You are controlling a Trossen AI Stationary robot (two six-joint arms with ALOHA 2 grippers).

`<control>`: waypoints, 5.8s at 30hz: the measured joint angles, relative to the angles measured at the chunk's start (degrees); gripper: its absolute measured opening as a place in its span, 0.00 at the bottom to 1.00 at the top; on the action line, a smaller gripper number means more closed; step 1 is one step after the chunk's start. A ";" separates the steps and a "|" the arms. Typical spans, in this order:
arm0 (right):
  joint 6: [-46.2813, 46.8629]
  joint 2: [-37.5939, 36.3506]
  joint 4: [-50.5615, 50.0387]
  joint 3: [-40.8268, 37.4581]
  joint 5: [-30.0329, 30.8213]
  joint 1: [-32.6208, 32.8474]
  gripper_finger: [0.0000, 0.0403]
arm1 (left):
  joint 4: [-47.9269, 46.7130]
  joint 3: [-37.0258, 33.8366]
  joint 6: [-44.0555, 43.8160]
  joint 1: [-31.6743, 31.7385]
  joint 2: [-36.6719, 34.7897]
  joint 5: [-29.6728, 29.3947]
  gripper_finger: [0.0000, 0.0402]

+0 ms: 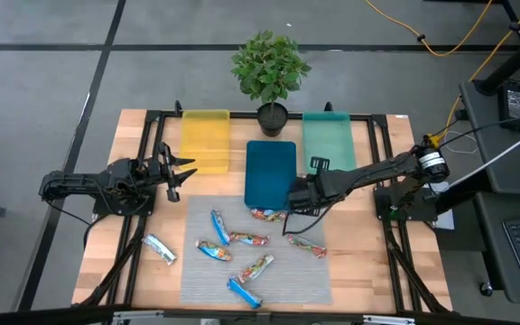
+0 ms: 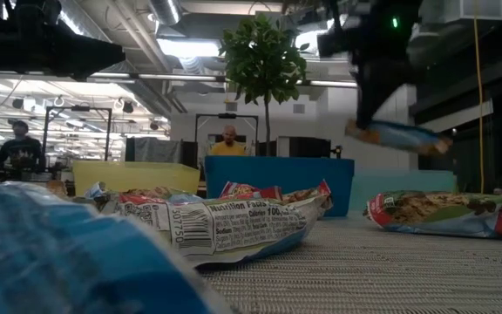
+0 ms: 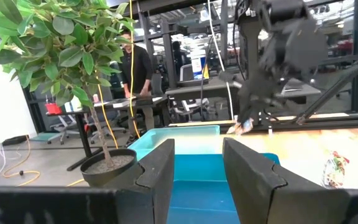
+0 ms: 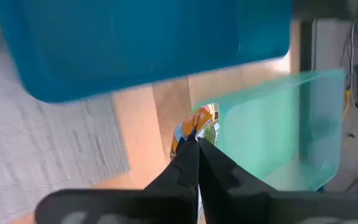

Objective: Pick and place Granola Bars by type
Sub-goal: Put the orange granola bar into the yellow bin

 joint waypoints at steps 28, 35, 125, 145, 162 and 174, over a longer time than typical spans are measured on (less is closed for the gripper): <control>-25.24 0.00 14.56 23.21 -1.40 -3.15 0.01 | 0.00 0.00 0.00 0.00 0.00 0.00 0.32; -32.38 0.00 24.42 23.21 -8.07 -4.14 0.01 | 0.06 0.00 0.00 0.00 0.01 0.00 0.32; -42.13 -0.22 65.70 10.08 -41.67 -13.39 0.03 | 14.88 33.14 1.09 -5.27 57.79 0.70 0.04; -40.00 -10.53 38.03 10.10 -36.31 -10.80 0.21 | 5.39 33.12 -1.45 -5.25 52.23 -4.34 0.02; -36.04 -15.93 29.87 10.05 -24.92 -3.01 0.13 | -35.89 54.36 -7.00 -3.92 46.90 -20.07 0.03; -33.39 -22.34 32.04 3.30 -19.37 -0.14 0.06 | -45.04 60.57 -7.39 8.76 52.01 -20.54 0.03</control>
